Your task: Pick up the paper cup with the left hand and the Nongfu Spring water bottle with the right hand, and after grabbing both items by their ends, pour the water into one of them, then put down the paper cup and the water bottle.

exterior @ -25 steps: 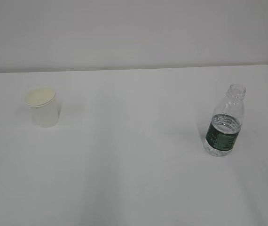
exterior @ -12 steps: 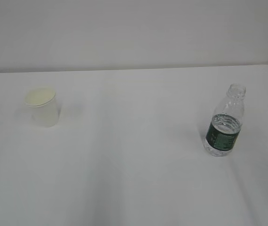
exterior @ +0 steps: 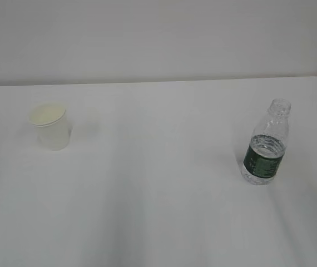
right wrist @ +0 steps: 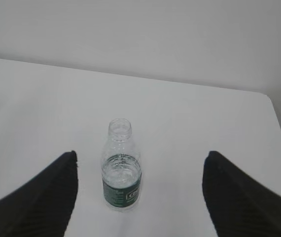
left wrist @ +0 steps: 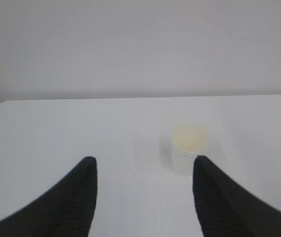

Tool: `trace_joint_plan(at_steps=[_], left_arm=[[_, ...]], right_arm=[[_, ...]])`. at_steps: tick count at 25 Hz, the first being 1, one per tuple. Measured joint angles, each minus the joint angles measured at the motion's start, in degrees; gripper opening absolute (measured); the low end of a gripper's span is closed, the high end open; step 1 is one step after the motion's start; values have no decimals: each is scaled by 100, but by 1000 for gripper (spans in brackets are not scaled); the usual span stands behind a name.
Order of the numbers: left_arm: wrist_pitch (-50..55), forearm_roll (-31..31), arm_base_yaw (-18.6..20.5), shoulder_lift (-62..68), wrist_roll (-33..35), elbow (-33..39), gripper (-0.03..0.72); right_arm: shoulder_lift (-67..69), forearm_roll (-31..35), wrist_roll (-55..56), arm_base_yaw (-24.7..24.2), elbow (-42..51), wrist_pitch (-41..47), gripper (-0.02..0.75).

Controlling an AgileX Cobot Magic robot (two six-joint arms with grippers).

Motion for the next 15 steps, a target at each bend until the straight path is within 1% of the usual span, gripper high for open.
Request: trace_joint_plan(at_steps=[10, 15], left_arm=[[-847, 0, 0, 514, 0, 0, 441], [-1072, 274, 0, 752, 0, 0, 441]], right_arm=[[656, 8, -10, 0, 0, -778, 587], [1118, 8, -10, 0, 0, -1122, 588]])
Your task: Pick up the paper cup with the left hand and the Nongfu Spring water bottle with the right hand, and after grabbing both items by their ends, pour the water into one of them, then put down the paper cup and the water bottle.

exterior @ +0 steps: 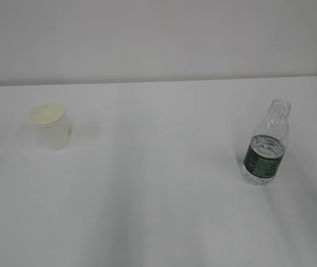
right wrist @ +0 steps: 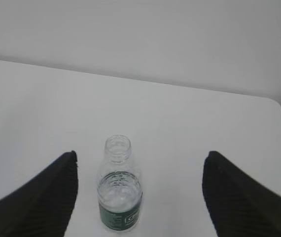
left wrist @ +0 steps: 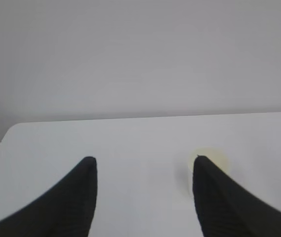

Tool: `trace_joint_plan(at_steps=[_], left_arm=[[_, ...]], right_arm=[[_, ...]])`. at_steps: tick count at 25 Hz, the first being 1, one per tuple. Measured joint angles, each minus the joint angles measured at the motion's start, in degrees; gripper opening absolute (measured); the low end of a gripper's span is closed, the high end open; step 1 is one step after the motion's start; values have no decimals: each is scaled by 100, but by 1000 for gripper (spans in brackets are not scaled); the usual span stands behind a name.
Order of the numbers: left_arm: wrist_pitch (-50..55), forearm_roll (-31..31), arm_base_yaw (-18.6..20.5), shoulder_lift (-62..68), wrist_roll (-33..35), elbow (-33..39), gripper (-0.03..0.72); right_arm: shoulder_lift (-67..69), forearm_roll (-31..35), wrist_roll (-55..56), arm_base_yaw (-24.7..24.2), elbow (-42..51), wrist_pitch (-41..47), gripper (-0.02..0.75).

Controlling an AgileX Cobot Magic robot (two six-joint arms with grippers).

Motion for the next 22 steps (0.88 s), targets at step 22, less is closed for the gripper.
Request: trace_joint_plan(at_steps=[22], left_arm=[[-1528, -83, 0, 2364, 0, 239, 441]], right_arm=[[1073, 0, 22, 0, 514, -1713, 590]])
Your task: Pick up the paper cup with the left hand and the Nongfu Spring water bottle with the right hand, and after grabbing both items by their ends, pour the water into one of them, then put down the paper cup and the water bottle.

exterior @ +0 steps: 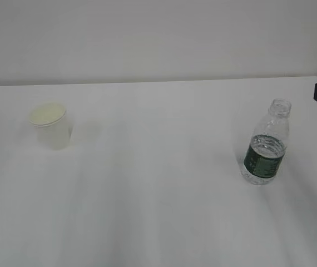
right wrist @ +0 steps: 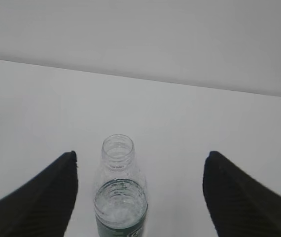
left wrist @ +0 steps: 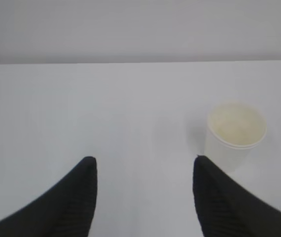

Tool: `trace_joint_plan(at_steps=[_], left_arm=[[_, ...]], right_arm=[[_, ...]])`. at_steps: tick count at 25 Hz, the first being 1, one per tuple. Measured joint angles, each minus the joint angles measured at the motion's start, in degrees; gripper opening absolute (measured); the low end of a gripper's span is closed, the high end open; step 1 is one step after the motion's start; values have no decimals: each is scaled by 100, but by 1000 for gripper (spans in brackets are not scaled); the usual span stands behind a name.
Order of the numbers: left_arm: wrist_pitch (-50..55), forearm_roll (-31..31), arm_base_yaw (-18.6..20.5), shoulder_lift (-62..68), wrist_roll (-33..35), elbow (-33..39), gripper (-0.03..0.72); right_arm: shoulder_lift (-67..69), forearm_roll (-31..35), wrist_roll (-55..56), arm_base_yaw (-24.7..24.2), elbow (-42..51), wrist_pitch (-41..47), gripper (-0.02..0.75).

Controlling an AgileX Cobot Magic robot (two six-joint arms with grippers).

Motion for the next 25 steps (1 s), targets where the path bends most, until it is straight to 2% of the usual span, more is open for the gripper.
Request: trace_joint_plan(at_steps=[4, 9, 13, 25], left_arm=[[-794, -210, -167, 181, 0, 594, 441], [-1692, -339, -899, 189, 0, 1187, 439], [-2071, -422, -1306, 318, 0, 1457, 418], [-3170, -648, -1916, 443, -11, 2189, 407]], right_arm=[[4, 0, 66, 0, 361, -508, 589], [4, 0, 325, 0, 796, -1021, 588], [4, 0, 486, 0, 1195, -1456, 588], [88, -11, 681, 0, 2265, -2886, 588]])
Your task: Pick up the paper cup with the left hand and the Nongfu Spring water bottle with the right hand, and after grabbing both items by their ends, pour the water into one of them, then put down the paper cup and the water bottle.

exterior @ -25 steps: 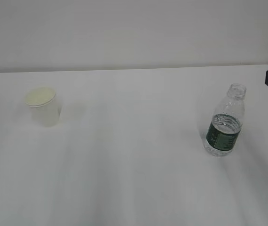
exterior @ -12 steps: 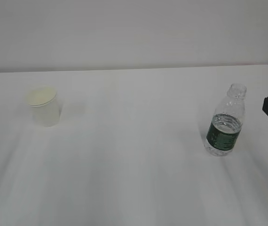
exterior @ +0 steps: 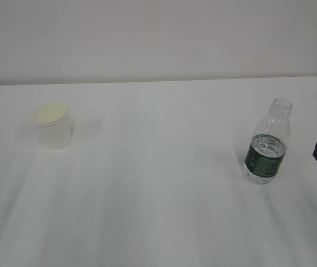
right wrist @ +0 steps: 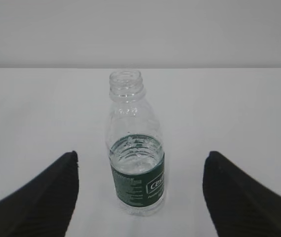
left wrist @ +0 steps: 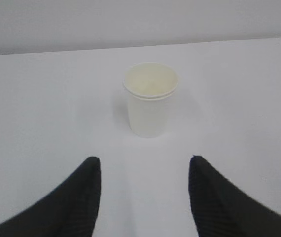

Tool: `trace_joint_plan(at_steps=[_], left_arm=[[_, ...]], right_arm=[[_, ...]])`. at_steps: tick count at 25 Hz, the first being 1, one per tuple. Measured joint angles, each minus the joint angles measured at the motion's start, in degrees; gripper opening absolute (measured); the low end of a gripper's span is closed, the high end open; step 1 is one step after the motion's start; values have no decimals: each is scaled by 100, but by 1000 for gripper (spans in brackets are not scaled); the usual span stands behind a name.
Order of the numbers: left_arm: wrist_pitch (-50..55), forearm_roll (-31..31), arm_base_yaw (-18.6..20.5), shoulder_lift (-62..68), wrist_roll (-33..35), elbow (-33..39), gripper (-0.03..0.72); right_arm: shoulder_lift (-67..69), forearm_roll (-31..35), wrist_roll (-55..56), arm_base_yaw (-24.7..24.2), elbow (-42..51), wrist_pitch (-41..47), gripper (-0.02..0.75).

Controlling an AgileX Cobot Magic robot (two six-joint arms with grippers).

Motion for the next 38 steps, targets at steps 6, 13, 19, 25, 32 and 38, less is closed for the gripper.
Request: trace_joint_plan(at_steps=[6, 13, 19, 25, 32, 38], left_arm=[[-508, -78, -81, 0, -38, 310, 407], [-737, 33, -81, 0, -261, 428, 407], [-1135, 403, -81, 258, -571, 511, 407], [-2221, 867, -81, 1342, -786, 718, 407], [-3330, 1244, -81, 2619, -809, 724, 407], [-3422, 1723, -81, 3364, -756, 662, 409]], right_arm=[[895, -560, 244, 0, 209, -971, 588], [2321, -839, 283, 0, 557, -2775, 588], [3302, -853, -82, 0, 615, -3653, 588], [3494, -853, -151, 0, 615, -3700, 588], [3494, -868, -224, 0, 615, -3723, 588], [3494, -868, -365, 0, 615, -3723, 588]])
